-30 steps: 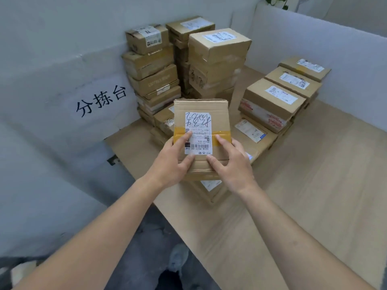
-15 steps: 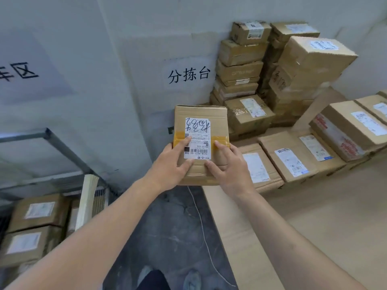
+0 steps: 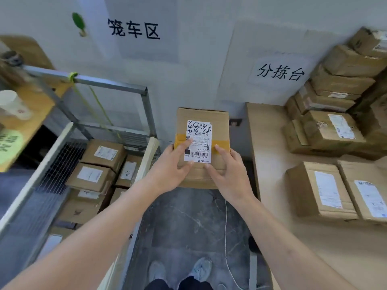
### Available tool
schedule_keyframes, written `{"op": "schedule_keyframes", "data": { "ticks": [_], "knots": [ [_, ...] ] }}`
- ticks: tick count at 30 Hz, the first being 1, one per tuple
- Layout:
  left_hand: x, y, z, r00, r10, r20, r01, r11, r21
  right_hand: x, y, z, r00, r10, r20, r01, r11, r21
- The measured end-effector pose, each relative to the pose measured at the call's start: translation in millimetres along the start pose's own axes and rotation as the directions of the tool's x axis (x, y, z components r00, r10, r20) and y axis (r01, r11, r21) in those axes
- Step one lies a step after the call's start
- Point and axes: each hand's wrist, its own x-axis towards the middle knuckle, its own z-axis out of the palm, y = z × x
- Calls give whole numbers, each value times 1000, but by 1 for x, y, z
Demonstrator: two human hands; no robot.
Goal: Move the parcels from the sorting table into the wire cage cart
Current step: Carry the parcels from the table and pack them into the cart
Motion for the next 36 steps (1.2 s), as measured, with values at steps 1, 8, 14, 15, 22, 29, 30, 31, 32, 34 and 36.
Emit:
{"op": "schedule_keyframes", "data": {
  "ticks": [1, 8, 14, 15, 22, 29, 30, 31, 32, 34, 36],
  "knots": [
    [-7, -13, -9, 1000, -17, -9, 17, 1000, -19, -1, -10, 12, 1000, -10, 19, 10, 1000, -8],
    [-56, -89, -69, 984, -144, -104, 139, 989, -55, -5, -72, 93, 985, -87, 150, 90, 996, -15],
    [-89, -142, -107, 942, -289, -173, 279, 957, -82, 5, -108, 155, 945, -164, 282, 172, 985, -7],
    [-92, -149, -112, 932, -314, -184, 302, 949, -89, 9, -113, 164, 935, -174, 309, 185, 983, -6],
    [-104, -193, -126, 822, -507, -258, 464, 860, -213, 45, -134, 225, 832, -257, 491, 286, 958, 17],
    [-93, -227, -122, 662, -694, -283, 610, 718, -336, 96, -143, 284, 659, -302, 689, 370, 927, 53],
    [-91, -232, -120, 634, -720, -281, 629, 692, -354, 102, -143, 293, 631, -309, 712, 390, 919, 54],
    [-90, -236, -117, 606, -745, -279, 647, 665, -373, 108, -144, 301, 603, -312, 734, 410, 911, 49],
    [-88, -241, -114, 576, -769, -277, 661, 638, -396, 113, -144, 310, 575, -312, 756, 431, 901, 44],
    [-89, -249, -108, 517, -810, -276, 674, 584, -453, 120, -144, 328, 512, -317, 798, 468, 882, 50],
    [-92, -260, -100, 460, -847, -266, 688, 529, -497, 123, -144, 349, 450, -321, 833, 496, 866, 66]
  ]
}}
